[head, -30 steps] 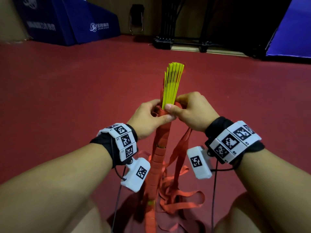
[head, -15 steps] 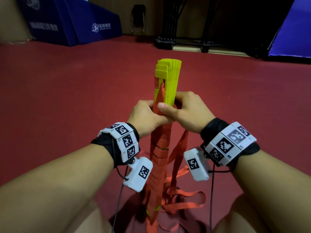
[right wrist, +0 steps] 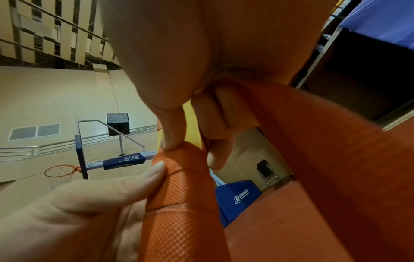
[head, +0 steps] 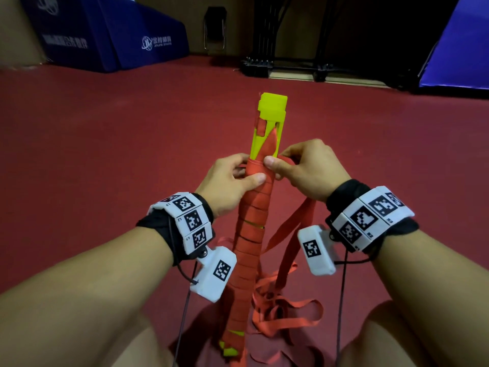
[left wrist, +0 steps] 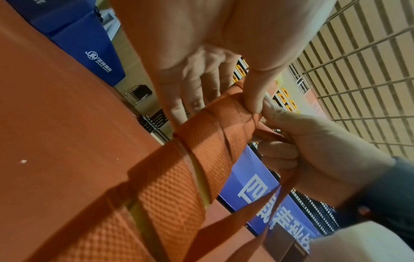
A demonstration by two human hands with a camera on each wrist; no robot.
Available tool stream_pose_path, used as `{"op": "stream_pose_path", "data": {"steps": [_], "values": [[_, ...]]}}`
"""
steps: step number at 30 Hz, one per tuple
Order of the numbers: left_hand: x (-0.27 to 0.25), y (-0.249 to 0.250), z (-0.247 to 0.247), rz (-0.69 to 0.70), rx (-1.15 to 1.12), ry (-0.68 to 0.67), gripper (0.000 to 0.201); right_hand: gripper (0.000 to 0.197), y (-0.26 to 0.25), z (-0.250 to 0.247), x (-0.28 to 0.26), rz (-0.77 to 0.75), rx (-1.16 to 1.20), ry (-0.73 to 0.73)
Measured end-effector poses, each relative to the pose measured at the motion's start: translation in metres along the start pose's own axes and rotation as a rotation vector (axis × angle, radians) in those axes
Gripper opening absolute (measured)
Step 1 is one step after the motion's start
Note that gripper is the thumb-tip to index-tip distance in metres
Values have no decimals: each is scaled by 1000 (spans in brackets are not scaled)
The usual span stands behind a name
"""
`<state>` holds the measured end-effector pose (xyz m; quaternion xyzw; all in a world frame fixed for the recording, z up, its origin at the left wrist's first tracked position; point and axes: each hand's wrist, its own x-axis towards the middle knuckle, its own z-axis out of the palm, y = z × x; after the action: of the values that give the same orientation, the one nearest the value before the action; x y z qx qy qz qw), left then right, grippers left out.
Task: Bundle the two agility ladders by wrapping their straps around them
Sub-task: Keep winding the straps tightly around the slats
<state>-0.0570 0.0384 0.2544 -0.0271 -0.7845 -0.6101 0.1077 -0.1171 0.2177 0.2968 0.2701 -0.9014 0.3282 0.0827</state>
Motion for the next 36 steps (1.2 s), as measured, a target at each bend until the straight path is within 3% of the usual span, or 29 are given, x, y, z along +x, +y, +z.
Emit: {"op": "stream_pose_path", "data": {"steps": [4,10,16,18,20,26,31,36], "values": [[0,2,0,3,-11,32,24,52,0,1,1,26,31,-7],[0,3,4,55,-33,51,24,42,-4,4,-1,50,104,54],[1,-2,6,103,18,118,20,69,-25,7,-11,84,83,115],[1,-2,5,110,64,91,31,67,-25,7,-10,102,74,120],[1,-2,5,112,46,16,30,56,-26,5,-11,71,72,91],[0,0,1,-64,-234,-198,38,45,-21,5,-9,-11,177,-10],[-1,3,3,-68,-213,-115,34,35,-16,3,-7,-52,144,-12],[-1,-1,3,-40,-182,-31,30,43,-14,3,-3,-47,36,7]]}}
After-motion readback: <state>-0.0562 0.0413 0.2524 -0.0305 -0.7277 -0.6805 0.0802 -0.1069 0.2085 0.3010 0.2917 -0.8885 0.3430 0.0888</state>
